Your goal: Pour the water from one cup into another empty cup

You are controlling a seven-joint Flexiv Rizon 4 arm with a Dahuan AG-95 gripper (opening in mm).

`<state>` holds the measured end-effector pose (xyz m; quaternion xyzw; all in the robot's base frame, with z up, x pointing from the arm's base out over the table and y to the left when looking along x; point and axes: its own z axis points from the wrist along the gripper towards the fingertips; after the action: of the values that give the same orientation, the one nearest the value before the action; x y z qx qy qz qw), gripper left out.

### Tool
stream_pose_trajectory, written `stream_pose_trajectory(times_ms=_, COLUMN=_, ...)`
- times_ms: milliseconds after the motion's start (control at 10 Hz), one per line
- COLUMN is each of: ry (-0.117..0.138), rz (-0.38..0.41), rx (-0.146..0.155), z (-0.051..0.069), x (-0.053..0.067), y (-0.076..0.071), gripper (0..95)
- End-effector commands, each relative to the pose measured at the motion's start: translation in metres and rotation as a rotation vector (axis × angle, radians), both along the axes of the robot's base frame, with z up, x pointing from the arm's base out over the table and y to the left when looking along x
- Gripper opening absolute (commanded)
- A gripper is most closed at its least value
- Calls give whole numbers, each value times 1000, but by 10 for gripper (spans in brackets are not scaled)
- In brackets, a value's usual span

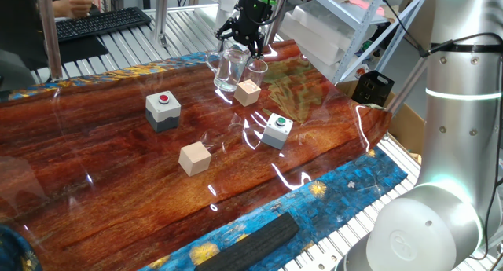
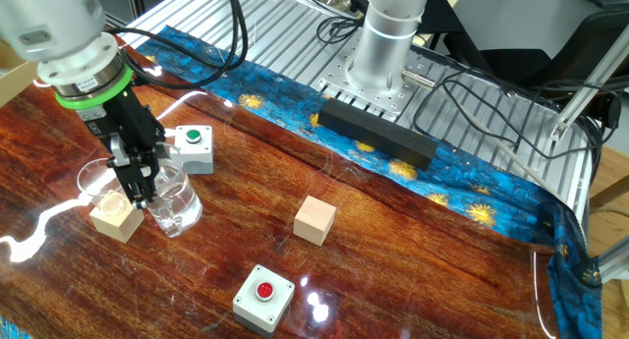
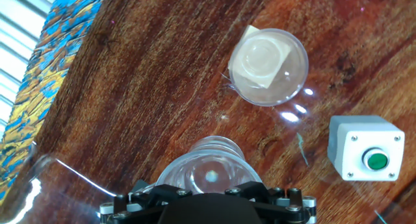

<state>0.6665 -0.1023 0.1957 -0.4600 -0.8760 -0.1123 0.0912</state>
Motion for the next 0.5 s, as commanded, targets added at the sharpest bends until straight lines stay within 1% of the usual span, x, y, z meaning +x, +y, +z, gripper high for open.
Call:
stream_pose_trajectory(times_ms=100, ry=21, rz=-66, rx=23, z=0, x=2, y=-1, gripper=0)
stream_pose_trajectory(times_ms=200, ry=23, rz=-83, rx=26, z=0, x=3, y=-1, gripper=0)
stream_pose_trajectory(times_ms=300, ry=28, rz=-117, rx=33, z=0, x=3, y=-2, gripper=0)
stream_pose_trajectory(times_ms=500, ry=33, rz=-147, rx=49, z=-1, x=5, y=-3, gripper=0)
